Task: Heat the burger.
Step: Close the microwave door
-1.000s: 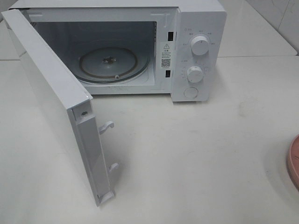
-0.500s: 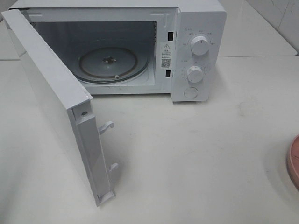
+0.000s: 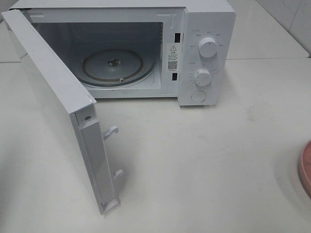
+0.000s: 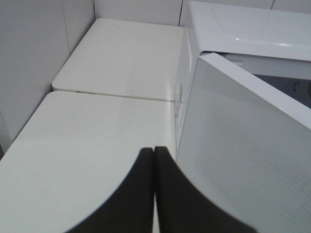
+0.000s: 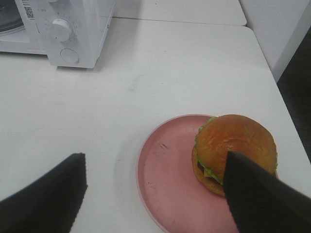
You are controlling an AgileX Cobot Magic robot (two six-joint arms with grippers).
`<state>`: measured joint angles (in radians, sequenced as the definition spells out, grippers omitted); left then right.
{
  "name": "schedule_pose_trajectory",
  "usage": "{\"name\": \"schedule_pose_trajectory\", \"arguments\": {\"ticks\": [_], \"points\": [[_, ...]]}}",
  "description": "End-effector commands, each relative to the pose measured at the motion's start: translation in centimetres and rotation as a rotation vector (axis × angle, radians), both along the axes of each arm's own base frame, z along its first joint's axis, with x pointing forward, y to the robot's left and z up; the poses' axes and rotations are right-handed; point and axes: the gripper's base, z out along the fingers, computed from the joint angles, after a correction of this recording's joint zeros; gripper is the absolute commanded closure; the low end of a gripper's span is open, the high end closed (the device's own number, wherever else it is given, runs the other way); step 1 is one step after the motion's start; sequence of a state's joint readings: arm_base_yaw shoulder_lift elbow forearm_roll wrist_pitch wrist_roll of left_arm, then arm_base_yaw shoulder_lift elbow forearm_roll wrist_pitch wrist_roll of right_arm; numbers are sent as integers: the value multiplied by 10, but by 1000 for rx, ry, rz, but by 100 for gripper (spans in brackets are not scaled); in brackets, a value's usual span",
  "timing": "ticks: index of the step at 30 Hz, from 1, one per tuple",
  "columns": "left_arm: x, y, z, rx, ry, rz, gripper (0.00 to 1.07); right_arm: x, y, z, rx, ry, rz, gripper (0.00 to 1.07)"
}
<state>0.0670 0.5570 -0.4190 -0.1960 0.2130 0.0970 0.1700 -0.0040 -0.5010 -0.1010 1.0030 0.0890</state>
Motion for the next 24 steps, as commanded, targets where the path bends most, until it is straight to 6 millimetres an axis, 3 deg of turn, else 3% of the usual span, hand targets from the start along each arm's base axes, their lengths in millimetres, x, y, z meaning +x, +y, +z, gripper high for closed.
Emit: {"name": "schedule_pose_trajectory", "arguments": {"ticks": [1,8,14,24], "points": [[5,3,-5,1,-78,31,107,-4,-1,0,-8,-39,0,32],[18,9,-35,63,-159,78,107,-4,-1,0,-8,-39,0,32],[36,8,-46,150,-153,34,107,-4,-1,0,-8,-39,0,32],[63,0,-69,100,-115,-68,107,-4,-1,0,-8,-39,0,32]]}}
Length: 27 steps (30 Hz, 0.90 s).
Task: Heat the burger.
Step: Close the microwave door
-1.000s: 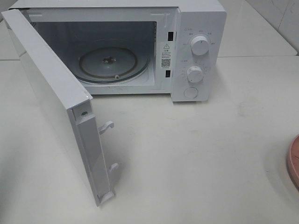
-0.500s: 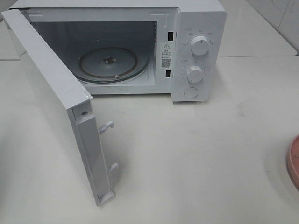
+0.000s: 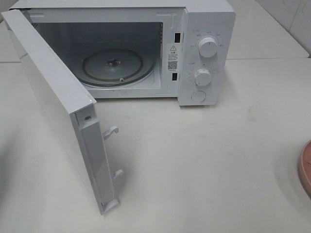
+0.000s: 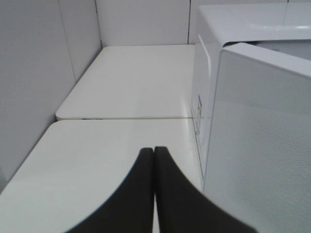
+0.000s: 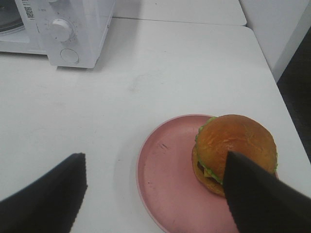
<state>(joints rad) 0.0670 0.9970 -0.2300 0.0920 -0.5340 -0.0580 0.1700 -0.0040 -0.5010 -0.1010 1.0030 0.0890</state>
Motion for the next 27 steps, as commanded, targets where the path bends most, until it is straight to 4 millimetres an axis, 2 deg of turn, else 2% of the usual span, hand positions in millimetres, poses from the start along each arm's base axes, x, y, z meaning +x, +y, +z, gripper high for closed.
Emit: {"name": "schedule_pose_trajectory", "arguments": {"ticks": [1,6,17,22,27], "points": [[10,-7,-12,-15,13,-83,107,-4,-1,0,-8,-39,0,32],[18,-13,-21,16,16,-159,107,-4,-1,0,-8,-39,0,32],[36,-21,-40,-58,11,-238,107,-4,-1,0,-8,-39,0,32],[48,-45,-44,-42,34,-331,107,-4,-1,0,-8,-39,0,32],[52,-58,-49,-82,56,-336,107,-4,-1,0,-8,-39,0,32]]}}
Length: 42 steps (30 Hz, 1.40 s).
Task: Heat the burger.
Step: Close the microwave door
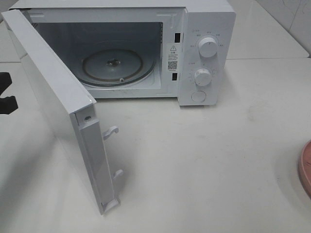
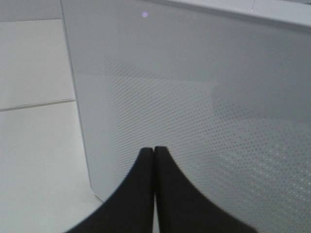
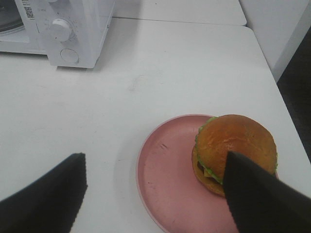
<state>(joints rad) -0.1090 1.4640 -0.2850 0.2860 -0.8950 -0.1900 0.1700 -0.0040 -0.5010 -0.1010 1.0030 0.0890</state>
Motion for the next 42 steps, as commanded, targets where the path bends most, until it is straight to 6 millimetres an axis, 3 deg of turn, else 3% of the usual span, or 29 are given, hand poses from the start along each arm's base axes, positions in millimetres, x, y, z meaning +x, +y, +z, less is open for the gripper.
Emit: {"name": "schedule_pose_trajectory", "arguments": {"ticks": [1,19,42], "points": [[5,-11,1,-35,-7,3,107,-4,-1,0,-8,-39,0,32],[24,-53,3,-88,23,-41,107,-4,-1,0,-8,-39,0,32],[62,-159,4,-21,19,-32,107,-4,-1,0,-8,-39,0,32]]}}
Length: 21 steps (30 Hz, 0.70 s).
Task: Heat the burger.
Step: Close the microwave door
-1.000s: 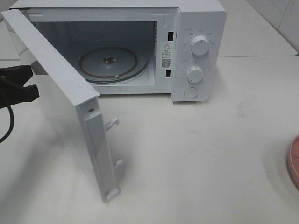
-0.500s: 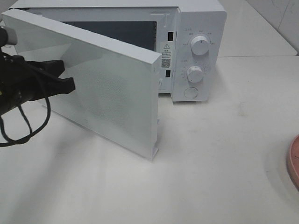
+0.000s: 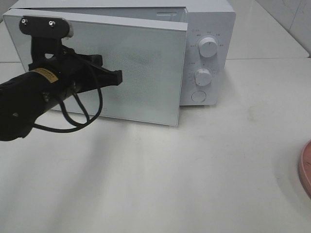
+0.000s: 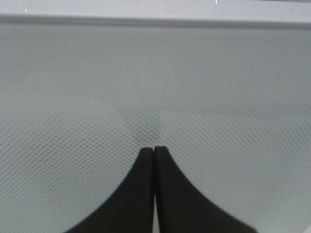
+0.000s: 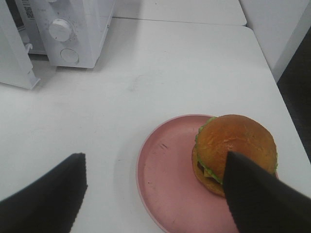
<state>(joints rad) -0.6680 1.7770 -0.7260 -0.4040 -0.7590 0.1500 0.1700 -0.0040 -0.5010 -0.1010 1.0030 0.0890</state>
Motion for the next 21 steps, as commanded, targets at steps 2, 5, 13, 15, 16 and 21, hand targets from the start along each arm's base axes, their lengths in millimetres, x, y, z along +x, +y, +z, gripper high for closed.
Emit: {"name": "schedule_pose_trajectory", "arguments": {"ticks": [2,5,13,15,16,21], "points": [[7,-17,4,-7,-13,17,107,-4,-1,0,-8,-39,0,32],[15,-32,3,-2,6,39,107,-4,-1,0,-8,-39,0,32],[33,-56,5,11,4,51,107,-4,-1,0,-8,-39,0,32],[44,-68,7,-12,12,44,107,-4,-1,0,-8,-39,0,32],[44,-68,7,-12,12,44,107,-4,-1,0,-8,-39,0,32],[52,-76,8,-18,5,45,107,-4,-1,0,-8,-39,0,32]]}}
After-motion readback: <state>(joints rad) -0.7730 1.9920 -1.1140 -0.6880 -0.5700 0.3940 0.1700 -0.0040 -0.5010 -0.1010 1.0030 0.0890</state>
